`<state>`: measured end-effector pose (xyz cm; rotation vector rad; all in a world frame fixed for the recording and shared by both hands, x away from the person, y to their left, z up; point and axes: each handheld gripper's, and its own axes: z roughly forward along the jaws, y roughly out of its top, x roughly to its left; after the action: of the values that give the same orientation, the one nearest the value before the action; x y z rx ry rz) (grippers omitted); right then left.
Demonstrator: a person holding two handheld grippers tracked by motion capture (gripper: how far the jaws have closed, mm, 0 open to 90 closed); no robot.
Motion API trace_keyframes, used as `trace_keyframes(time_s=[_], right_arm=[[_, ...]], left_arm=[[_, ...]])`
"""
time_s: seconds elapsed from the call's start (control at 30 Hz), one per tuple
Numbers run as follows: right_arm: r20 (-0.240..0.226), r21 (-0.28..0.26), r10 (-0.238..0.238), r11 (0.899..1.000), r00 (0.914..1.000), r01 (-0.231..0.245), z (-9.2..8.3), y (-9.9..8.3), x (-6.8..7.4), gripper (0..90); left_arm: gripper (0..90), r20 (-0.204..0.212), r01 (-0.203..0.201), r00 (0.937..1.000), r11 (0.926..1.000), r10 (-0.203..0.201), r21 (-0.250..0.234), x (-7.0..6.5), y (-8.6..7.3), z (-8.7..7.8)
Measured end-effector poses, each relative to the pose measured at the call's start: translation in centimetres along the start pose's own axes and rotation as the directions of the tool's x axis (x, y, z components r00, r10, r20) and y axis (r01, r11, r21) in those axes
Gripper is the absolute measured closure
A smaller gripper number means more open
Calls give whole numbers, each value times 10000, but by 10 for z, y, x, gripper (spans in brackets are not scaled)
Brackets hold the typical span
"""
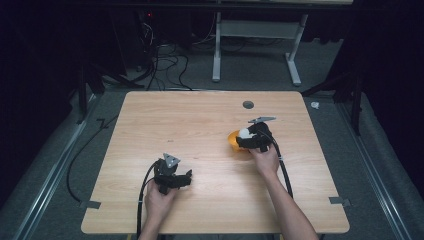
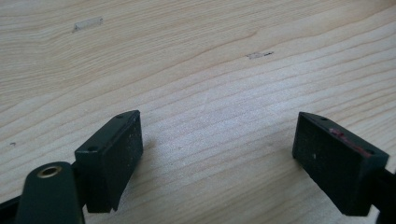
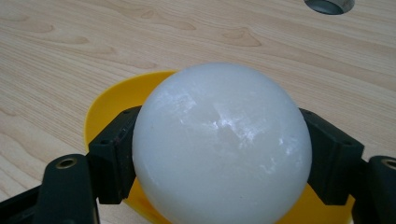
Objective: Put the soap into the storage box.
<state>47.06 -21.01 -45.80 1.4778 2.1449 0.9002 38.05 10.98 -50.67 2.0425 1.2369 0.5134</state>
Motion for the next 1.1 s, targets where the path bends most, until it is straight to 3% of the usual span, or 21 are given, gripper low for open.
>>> trace_keyframes(time_s=[0.2, 0.3, 1.1], right_arm=[[-59, 80, 17, 10000, 10000, -17, 2, -1, 0, 233], [-160, -494, 171, 9986, 9997, -179, -5, 1, -1, 244], [-216, -1159, -22, 9933, 9998, -3, -37, 1, -1, 257]], left_arm=[[165, 0, 1, 10000, 10000, -1, 1, 0, 0, 0], [165, 1, 0, 10000, 10000, 0, -1, 0, 0, 0], [165, -1, -4, 10000, 10000, 4, -2, 0, 0, 0]])
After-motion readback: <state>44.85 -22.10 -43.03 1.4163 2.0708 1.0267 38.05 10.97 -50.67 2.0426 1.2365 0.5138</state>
